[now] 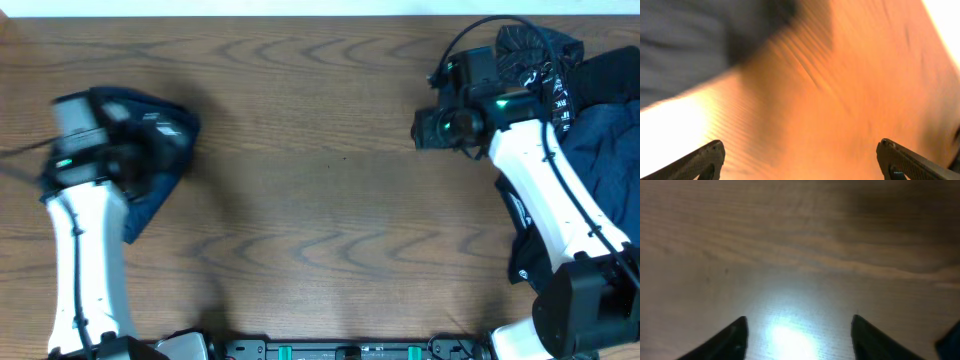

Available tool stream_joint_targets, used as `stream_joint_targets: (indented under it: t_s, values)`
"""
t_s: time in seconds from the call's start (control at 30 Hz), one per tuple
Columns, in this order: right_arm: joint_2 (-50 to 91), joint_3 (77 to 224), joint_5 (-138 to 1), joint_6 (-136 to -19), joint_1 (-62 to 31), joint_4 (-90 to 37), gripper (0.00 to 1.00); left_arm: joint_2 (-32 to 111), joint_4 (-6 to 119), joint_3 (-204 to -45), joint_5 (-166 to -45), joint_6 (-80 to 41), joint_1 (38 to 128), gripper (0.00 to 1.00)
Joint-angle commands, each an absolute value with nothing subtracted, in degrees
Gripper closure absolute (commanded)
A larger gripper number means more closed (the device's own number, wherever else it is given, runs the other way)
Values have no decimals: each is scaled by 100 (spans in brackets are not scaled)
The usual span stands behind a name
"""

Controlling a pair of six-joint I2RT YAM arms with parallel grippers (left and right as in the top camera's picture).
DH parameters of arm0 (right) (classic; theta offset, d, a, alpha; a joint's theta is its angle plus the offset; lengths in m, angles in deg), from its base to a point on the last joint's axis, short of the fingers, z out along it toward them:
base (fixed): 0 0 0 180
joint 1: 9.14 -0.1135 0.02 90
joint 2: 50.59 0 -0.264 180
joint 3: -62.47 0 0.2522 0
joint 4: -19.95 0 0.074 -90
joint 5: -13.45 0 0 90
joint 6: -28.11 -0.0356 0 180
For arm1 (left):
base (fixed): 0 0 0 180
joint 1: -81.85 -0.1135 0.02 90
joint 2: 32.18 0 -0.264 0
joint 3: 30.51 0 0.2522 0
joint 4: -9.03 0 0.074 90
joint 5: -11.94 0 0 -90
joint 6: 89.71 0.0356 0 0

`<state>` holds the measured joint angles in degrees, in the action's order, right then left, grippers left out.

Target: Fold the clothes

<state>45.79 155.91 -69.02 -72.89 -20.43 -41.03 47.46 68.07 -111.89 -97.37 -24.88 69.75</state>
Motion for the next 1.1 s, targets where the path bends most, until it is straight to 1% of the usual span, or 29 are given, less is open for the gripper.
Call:
stream_joint_targets:
  t_s: [0.0, 0.03, 0.1, 0.13, 0.23, 0.33, 0.47, 0.57, 0.6, 0.63, 0.7, 0.77, 0.9, 1.07]
  values:
    - [4541, 15650, -6616, -7254, -1757, -4035, 30, 4772, 7167, -11202, -9796, -859, 7755, 2]
    - [4496, 15652, -6565, -7252, -1676, -4151, 30, 4759, 7360, -11202, -9556, -809, 7963, 2]
    - [4323, 15650, -6561, -7256, -1516, -4389, 44, 4698, 7722, -11202, -8983, -1021, 8197, 2]
    - [4174, 15650, -6561, -7258, -1427, -4481, 47, 4643, 7899, -11202, -8763, -1152, 8249, 2]
    - [3503, 15641, -6817, -7293, -1278, -4606, 45, 4263, 8372, -11200, -8507, -1178, 8291, 2]
    - [2786, 15586, -7282, -7505, -1295, -4708, 42, 3561, 8411, -11128, -8487, -1165, 8297, 2]
    - [1610, 15158, -7551, -7595, -1479, -4632, 34, 1904, 7843, -10647, -8478, -757, 8424, 2]
    - [520, 14454, -8441, -8030, -1783, -4468, 29, 479, 7351, -10135, -8389, -763, 8520, 2]
    - [168, 14190, -8841, -8312, -1892, -4407, 16, 75, 7193, -10002, -8319, -761, 8516, 2]
    - [-226, 13908, -9201, -8594, -1984, -4313, 1, -290, 7021, -9902, -8264, -765, 8514, 2]
    - [-890, 13484, -9463, -8937, -2054, -4110, 1, -937, 6896, -9849, -8273, -765, 8514, 2]
    - [-1432, 13239, -9387, -9016, -2052, -4171, 1, -1475, 6912, -9849, -8273, -765, 8516, 2]
    - [-2190, 13117, -9391, -9014, -2052, -4840, 1, -2260, 6918, -9849, -8273, -765, 8514, 2]
    - [-2636, 13117, -9389, -9014, -2052, -5788, 1, -2638, 6918, -9849, -8273, -765, 8514, 2]
